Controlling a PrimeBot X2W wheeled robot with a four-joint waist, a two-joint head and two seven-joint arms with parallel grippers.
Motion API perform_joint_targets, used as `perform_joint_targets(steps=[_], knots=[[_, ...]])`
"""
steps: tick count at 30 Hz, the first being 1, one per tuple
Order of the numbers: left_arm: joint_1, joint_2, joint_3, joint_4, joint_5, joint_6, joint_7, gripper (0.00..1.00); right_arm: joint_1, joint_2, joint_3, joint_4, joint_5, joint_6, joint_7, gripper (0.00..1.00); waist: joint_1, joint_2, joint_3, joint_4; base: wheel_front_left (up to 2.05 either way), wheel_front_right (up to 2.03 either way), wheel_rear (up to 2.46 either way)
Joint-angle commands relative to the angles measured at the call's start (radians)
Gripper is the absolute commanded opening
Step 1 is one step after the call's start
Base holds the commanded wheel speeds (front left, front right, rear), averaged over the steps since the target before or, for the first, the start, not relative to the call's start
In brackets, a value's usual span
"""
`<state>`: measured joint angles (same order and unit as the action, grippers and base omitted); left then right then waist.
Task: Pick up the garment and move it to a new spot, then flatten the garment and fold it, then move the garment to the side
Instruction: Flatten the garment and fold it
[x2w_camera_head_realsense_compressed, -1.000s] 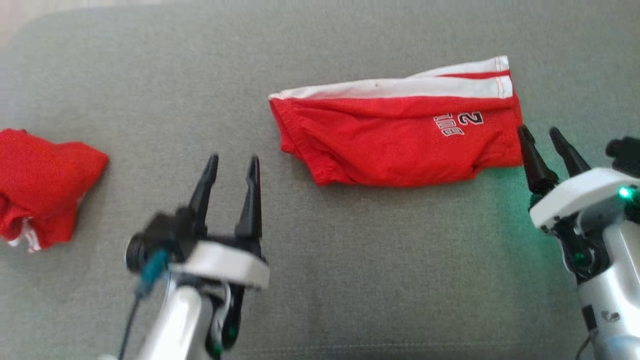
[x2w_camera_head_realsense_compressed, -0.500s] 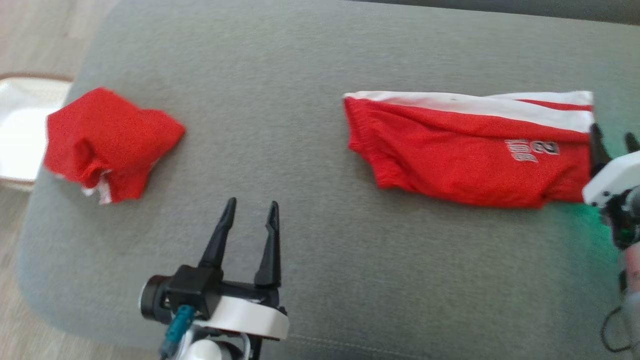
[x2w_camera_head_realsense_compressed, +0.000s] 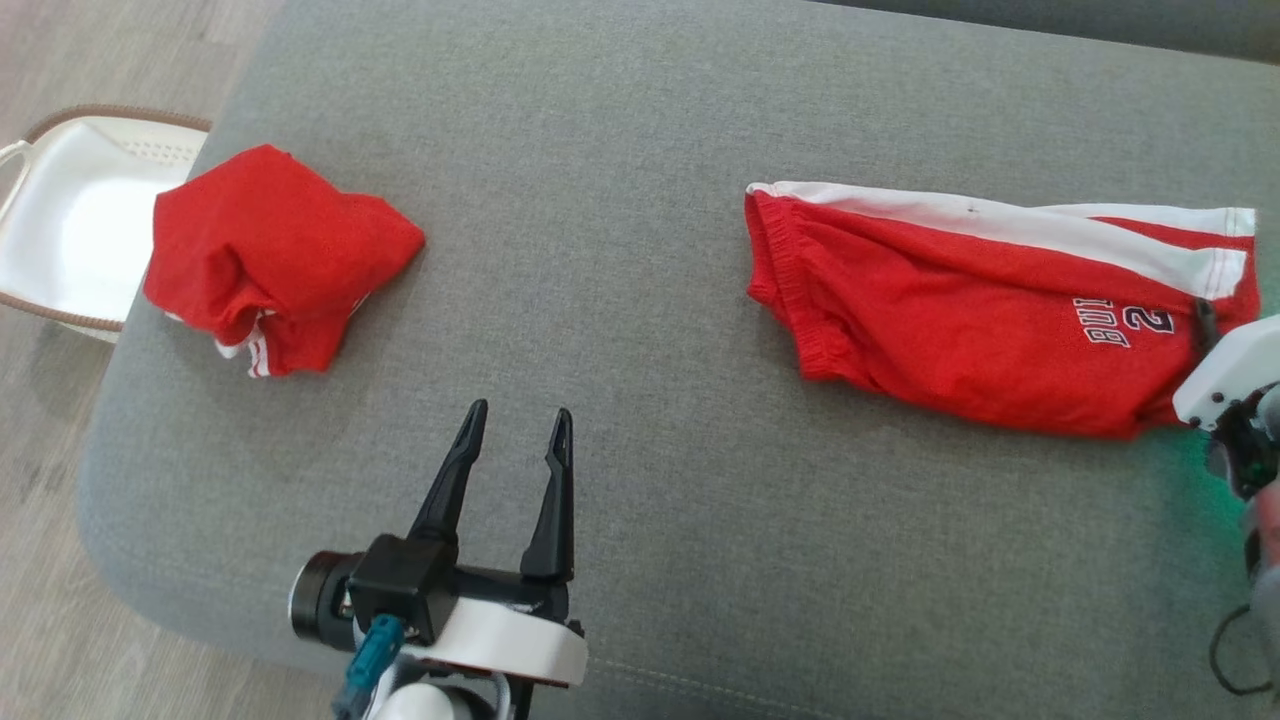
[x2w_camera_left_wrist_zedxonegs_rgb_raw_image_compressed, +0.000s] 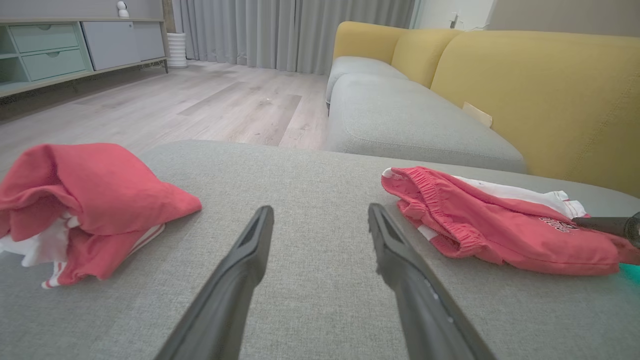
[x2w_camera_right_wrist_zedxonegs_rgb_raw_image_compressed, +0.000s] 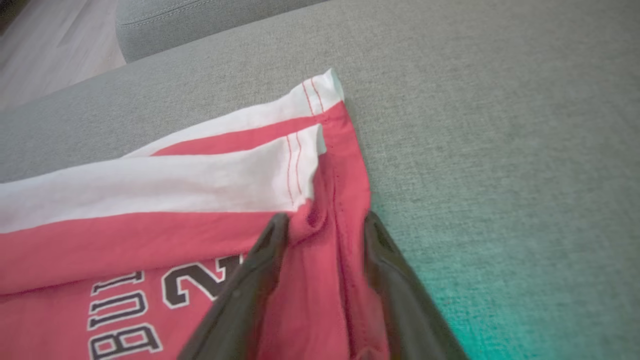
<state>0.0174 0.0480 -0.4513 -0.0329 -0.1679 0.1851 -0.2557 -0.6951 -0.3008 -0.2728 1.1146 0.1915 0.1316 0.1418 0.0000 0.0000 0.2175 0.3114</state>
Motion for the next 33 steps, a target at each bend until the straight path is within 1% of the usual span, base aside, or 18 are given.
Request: perform_joint_targets(steps=[1, 6, 9, 16, 19, 21, 25, 33], knots=[[-0.015, 0.002, 0.029, -0.032, 0.009, 0.006, -0.006, 1.0, -0.012, -0.003, 0.015, -0.002, -0.006, -0.001, -0.001, 0.0, 0.0, 0.0, -0.001, -0.006, 0.0, 0.0, 0.0], [-0.019, 0.002, 0.033, -0.03, 0.011, 0.004, -0.006, 1.0, -0.032, -0.026, 0.018, 0.014, -0.012, -0.001, -0.035, 0.0, 0.0, 0.0, 0.001, -0.041, 0.0, 0.0, 0.0], [-0.023, 0.002, 0.035, -0.03, 0.01, 0.002, -0.006, 1.0, -0.045, -0.053, 0.039, 0.015, -0.027, -0.001, -0.04, 0.0, 0.0, 0.0, 0.002, -0.074, 0.0, 0.0, 0.0], [-0.045, 0.002, 0.035, -0.023, 0.001, 0.0, -0.006, 1.0, -0.082, -0.148, 0.132, -0.028, -0.097, -0.001, -0.051, 0.0, 0.0, 0.0, 0.002, -0.158, 0.0, 0.0, 0.0], [-0.055, 0.002, 0.032, -0.014, -0.001, -0.002, -0.006, 1.0, -0.102, -0.157, 0.182, -0.059, -0.108, -0.001, -0.049, 0.0, 0.0, 0.0, -0.002, -0.181, 0.0, 0.0, 0.0], [-0.058, 0.002, 0.032, -0.01, -0.002, -0.001, -0.006, 1.0, -0.117, -0.142, 0.219, -0.088, -0.102, -0.001, -0.048, 0.0, 0.0, 0.0, -0.008, -0.192, 0.0, 0.0, 0.0], [-0.058, 0.002, 0.031, 0.005, -0.007, -0.003, -0.006, 1.0, -0.128, -0.075, 0.292, -0.17, -0.071, -0.001, -0.035, 0.0, 0.0, 0.0, -0.027, -0.201, 0.0, 0.0, 0.0], [-0.042, 0.002, 0.021, 0.027, -0.025, -0.011, -0.006, 1.0, -0.065, 0.063, 0.43, -0.379, 0.064, -0.001, 0.042, 0.0, 0.0, 0.0, -0.072, -0.166, 0.0, 0.0, 0.0]])
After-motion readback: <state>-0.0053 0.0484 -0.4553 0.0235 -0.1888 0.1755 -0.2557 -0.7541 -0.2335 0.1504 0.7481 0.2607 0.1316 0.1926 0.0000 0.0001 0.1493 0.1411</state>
